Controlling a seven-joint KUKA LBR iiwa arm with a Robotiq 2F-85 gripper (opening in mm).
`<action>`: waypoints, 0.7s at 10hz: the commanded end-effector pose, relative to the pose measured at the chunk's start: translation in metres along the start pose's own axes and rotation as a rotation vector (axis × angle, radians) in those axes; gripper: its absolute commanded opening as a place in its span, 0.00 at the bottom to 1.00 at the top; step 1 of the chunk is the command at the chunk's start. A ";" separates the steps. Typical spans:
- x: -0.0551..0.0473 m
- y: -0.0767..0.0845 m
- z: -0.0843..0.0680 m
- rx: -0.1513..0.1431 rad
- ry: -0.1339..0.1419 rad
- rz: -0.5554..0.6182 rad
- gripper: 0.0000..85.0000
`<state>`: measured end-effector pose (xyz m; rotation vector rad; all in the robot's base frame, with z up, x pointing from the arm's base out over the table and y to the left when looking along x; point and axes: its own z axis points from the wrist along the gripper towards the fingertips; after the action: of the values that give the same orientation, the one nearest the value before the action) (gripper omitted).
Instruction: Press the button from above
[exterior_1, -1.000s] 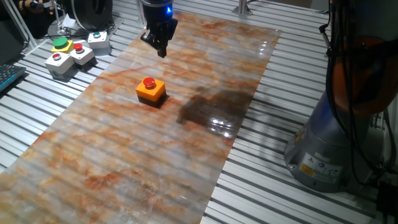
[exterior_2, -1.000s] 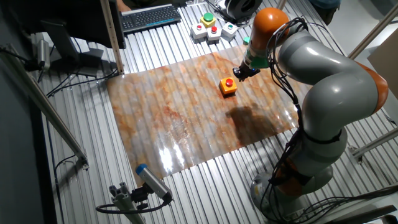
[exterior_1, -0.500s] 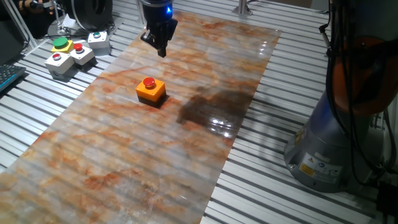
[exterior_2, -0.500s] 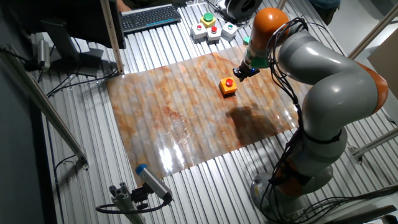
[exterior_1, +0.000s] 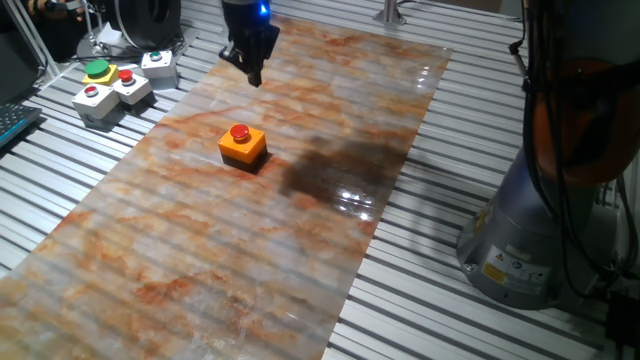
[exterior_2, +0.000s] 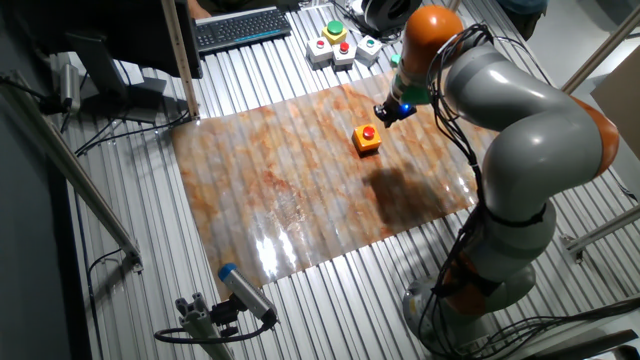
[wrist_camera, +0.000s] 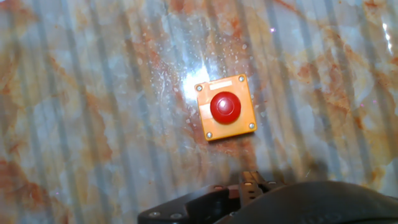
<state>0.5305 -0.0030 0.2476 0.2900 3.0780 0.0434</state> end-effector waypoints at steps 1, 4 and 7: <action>-0.003 0.000 -0.001 0.000 0.003 0.000 0.00; -0.015 0.006 0.002 0.011 0.002 0.010 0.00; -0.025 0.006 0.002 0.011 0.007 0.012 0.00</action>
<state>0.5575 -0.0020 0.2478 0.3088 3.0863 0.0278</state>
